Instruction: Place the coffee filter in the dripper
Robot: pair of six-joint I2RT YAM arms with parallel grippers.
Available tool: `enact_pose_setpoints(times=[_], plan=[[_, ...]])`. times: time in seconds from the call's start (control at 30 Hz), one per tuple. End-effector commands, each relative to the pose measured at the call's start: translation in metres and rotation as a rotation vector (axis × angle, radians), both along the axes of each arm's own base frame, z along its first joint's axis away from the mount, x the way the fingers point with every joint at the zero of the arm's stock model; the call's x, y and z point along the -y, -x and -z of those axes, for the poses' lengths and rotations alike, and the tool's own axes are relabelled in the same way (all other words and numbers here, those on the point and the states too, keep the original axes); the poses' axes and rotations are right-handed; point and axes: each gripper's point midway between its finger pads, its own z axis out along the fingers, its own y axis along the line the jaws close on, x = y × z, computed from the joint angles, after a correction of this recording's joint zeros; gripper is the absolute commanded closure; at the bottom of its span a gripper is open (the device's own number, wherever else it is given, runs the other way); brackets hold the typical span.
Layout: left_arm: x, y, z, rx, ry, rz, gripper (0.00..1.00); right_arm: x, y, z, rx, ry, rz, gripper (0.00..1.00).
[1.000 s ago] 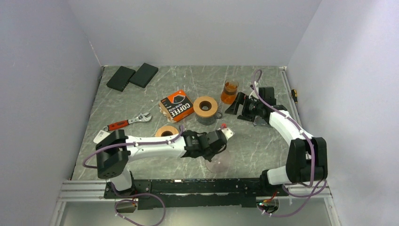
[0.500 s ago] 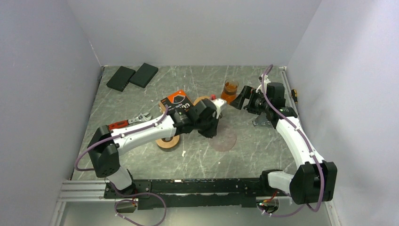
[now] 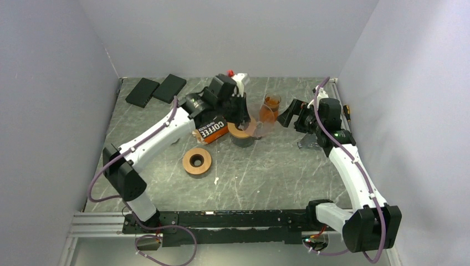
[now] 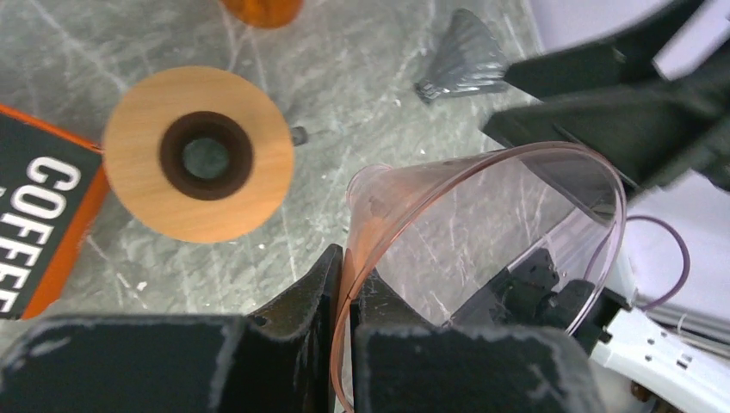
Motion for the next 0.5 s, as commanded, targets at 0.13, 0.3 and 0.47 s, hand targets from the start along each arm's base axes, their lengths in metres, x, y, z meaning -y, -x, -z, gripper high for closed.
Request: enact_pose_setpoints(times=[0.13, 0.3, 0.47], plan=[[-0.017, -0.036, 0.027, -0.216, -0.062, -0.060, 1.00, 0.015, -0.005, -0.006, 0.050, 0.043, 0.071, 0.02], [-0.025, -0.057, 0.038, -0.219, -0.072, -0.093, 1.00, 0.013, -0.006, -0.001, 0.038, 0.044, 0.059, 0.02], [-0.036, -0.065, 0.053, -0.233, -0.120, -0.108, 1.00, 0.012, -0.006, 0.000, 0.037, 0.046, 0.049, 0.02]])
